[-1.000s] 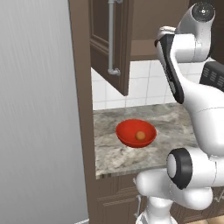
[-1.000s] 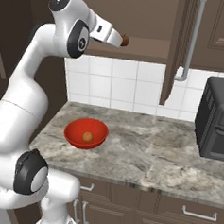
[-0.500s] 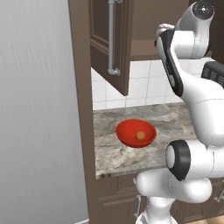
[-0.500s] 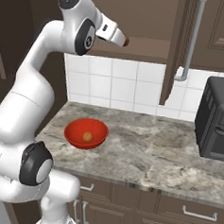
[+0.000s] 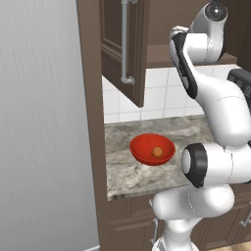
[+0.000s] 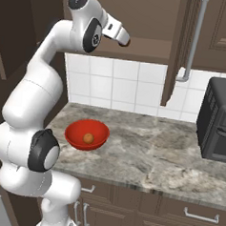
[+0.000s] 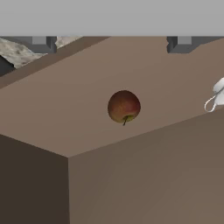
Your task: Open the cabinet. Pick the apple and tangerine from the cabinet and place them into the bowl. Then close the cabinet.
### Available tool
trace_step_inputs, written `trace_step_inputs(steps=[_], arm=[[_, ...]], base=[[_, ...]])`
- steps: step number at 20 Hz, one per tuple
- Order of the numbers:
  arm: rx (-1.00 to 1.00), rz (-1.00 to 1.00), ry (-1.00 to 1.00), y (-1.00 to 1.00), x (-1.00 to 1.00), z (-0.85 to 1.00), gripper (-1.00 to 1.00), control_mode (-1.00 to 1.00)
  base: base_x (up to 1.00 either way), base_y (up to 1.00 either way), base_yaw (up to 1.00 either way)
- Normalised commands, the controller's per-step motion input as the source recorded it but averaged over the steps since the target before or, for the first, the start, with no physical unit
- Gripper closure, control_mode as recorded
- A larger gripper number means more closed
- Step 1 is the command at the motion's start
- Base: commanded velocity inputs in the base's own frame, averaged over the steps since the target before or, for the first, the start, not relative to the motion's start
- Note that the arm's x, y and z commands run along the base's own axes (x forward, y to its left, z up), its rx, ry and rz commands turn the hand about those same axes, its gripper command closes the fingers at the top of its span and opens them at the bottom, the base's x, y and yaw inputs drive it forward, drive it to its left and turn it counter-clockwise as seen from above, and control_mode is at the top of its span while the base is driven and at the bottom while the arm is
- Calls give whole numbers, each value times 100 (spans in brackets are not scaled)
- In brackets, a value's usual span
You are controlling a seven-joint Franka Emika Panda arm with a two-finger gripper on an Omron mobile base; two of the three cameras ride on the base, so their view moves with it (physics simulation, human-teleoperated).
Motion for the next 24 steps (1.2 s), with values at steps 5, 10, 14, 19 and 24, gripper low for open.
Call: trace_step_inputs(steps=[5, 10, 14, 19, 24], arm=[[0, 0, 0, -5, 49, -2, -100, -100], [0, 0, 1, -9, 51, -5, -100, -100], [0, 0, 2, -10, 60, -10, -100, -100], [0, 0, 4, -11, 58, -8, -100, -100], [0, 0, 3, -13, 51, -1, -100, -100]], base=[[0, 0, 0], [0, 0, 0], [0, 0, 0], [0, 0, 0], [0, 0, 0]])
